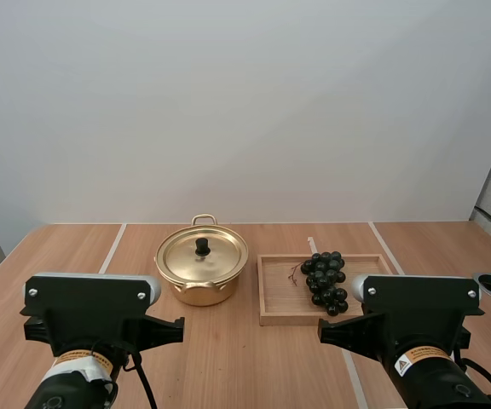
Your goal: Open the pot, put the grape inside, and close it
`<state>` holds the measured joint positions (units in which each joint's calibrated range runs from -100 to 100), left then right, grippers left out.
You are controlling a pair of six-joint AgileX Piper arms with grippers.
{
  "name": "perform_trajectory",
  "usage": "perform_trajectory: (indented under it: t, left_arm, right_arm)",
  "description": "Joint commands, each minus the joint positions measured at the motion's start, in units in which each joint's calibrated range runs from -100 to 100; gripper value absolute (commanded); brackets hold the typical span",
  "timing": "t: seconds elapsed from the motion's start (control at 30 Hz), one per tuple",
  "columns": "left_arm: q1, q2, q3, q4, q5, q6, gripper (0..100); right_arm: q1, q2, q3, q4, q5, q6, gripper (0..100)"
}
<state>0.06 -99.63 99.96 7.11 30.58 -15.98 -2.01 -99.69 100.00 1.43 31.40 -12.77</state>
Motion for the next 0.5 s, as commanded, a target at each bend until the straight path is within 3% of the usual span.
perform_trajectory:
  t: [0.0, 0.13, 0.27, 0.47]
  left_arm:
    - [0.08, -0.4, 0.0, -0.8, -1.8, -0.3, 0]
    - [0.08, -0.4, 0.0, -0.8, -1.8, -0.3, 0]
    - [0.08, -0.4, -0.6, -0.8, -2.2, -0.3, 0]
    - [0.08, -0.4, -9.3, -0.8, -11.6, -0.3, 0]
  right_arm:
    - [0.1, -0.3, 0.0, -0.5, 0.0, 0.1, 0]
    - [0.1, -0.3, 0.0, -0.5, -2.3, 0.1, 0]
    - [0.1, -0.3, 0.0, -0.5, -13.4, 0.1, 0]
    - [0.1, -0.3, -3.7, -0.5, -20.8, 0.1, 0]
